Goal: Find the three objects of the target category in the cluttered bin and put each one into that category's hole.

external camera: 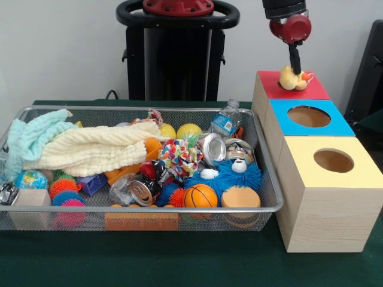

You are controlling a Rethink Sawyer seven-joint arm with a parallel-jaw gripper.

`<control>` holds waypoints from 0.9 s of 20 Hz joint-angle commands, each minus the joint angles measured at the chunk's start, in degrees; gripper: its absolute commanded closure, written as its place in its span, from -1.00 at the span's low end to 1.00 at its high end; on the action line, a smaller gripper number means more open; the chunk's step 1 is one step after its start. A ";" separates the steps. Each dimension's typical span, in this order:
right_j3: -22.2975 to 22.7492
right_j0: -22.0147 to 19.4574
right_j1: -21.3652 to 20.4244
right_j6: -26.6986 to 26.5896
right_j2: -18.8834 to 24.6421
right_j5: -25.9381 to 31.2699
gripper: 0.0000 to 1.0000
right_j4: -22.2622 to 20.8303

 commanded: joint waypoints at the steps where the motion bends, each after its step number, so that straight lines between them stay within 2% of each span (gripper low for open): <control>1: -5.02 -2.13 2.74 -3.70 -1.20 1.71 1.00 -3.17; 7: -3.77 -2.93 3.47 -2.63 1.25 1.10 1.00 -4.05; 9: -3.62 -1.24 4.40 -2.14 0.67 0.02 1.00 -4.34; 11: -4.42 0.60 6.14 -2.47 -1.37 -0.71 1.00 -5.02; 16: -10.56 5.55 15.56 -5.05 -9.69 -4.67 1.00 -8.34; 18: -12.45 7.59 17.93 -4.86 -12.04 -5.92 1.00 -8.61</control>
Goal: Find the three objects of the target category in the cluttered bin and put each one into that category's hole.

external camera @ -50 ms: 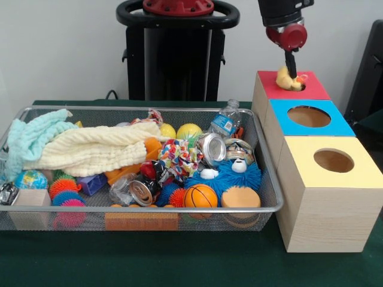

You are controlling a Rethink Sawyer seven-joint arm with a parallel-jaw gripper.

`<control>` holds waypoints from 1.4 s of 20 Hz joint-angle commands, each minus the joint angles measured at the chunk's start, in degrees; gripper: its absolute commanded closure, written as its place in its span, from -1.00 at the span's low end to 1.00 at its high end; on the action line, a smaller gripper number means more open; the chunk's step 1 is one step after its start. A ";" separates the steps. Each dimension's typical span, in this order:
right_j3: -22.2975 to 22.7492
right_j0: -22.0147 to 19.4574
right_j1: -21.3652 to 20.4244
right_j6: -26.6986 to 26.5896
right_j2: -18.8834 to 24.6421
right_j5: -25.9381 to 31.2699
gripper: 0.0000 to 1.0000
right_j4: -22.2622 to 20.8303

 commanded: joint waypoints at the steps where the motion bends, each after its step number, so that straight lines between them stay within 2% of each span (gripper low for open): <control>1: -12.08 5.16 12.93 -4.68 -9.31 -5.22 1.00 -3.96; 9: -15.68 8.39 17.88 -3.68 -12.76 -7.76 1.00 -5.57; 22: -16.38 9.74 18.17 -2.12 -13.61 -7.30 1.00 -5.04; 23: -16.36 9.74 18.09 -2.13 -13.62 -7.09 -1.00 -4.90; 28: -16.32 9.83 18.10 -2.01 -13.64 -7.46 -1.00 -4.79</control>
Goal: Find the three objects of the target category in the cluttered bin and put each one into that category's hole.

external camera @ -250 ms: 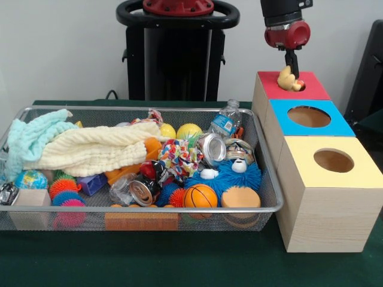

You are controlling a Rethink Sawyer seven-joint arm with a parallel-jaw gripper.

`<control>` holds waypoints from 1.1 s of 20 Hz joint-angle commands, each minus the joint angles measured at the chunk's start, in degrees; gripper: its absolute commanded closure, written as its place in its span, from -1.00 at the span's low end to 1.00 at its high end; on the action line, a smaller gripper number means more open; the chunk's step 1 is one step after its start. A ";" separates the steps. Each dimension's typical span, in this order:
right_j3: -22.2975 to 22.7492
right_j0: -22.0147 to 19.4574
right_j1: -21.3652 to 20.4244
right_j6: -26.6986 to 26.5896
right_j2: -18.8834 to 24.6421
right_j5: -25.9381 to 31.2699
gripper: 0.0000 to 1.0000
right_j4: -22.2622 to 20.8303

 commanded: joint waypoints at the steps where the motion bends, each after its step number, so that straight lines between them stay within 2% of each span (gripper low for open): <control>1: -15.43 -0.21 18.36 -1.98 -3.19 4.54 -1.00 3.56; 4: -15.33 -0.33 18.32 -1.76 -3.06 4.56 -1.00 3.60; 9: -12.57 -4.53 16.90 0.45 3.34 7.09 -1.00 3.47; 15: -9.58 -9.08 14.63 0.94 8.66 10.61 -1.00 3.76; 17: -9.56 -10.33 13.09 -1.17 8.33 12.85 -1.00 3.30; 19: -10.90 -12.94 12.85 -5.16 7.33 13.57 -1.00 0.01; 22: -13.75 -14.01 12.57 -8.75 4.02 14.27 -1.00 -2.34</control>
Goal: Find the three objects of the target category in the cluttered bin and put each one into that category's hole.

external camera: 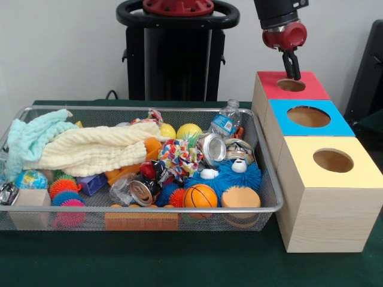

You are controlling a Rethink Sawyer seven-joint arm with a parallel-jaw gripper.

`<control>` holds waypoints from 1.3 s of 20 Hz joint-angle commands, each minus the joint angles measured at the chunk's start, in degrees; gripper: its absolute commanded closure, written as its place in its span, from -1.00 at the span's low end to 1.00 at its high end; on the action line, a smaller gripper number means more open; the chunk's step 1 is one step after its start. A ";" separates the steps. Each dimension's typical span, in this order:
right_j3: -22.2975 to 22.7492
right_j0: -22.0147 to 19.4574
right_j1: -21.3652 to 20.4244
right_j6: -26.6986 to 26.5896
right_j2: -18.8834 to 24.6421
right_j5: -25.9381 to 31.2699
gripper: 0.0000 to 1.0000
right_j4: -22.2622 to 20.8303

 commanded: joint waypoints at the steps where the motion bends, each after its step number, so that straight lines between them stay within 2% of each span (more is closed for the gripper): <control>1: -15.59 -5.45 10.88 -9.39 -3.99 13.80 -1.00 -1.30; 6: -18.32 -6.34 9.76 -10.71 -5.50 18.28 -1.00 -2.36; 7: -18.13 -8.28 9.95 -10.67 -3.49 19.37 -1.00 -2.65; 9: -18.30 -9.59 9.89 -10.71 -2.13 21.05 -1.00 -2.72; 14: -18.74 -11.58 9.36 -10.16 0.22 26.77 -1.00 -1.15; 18: -20.32 -6.57 5.52 -7.18 -2.52 37.42 -1.00 3.32; 19: -20.23 -6.88 4.73 -6.82 -1.45 40.51 -1.00 4.68; 21: -21.37 -5.45 3.00 -6.78 -1.95 45.67 -1.00 5.16; 25: -23.50 -2.88 0.45 -7.40 -3.01 50.74 -1.00 2.03; 26: -23.26 -3.21 -0.06 -7.62 -2.18 50.90 -1.00 1.58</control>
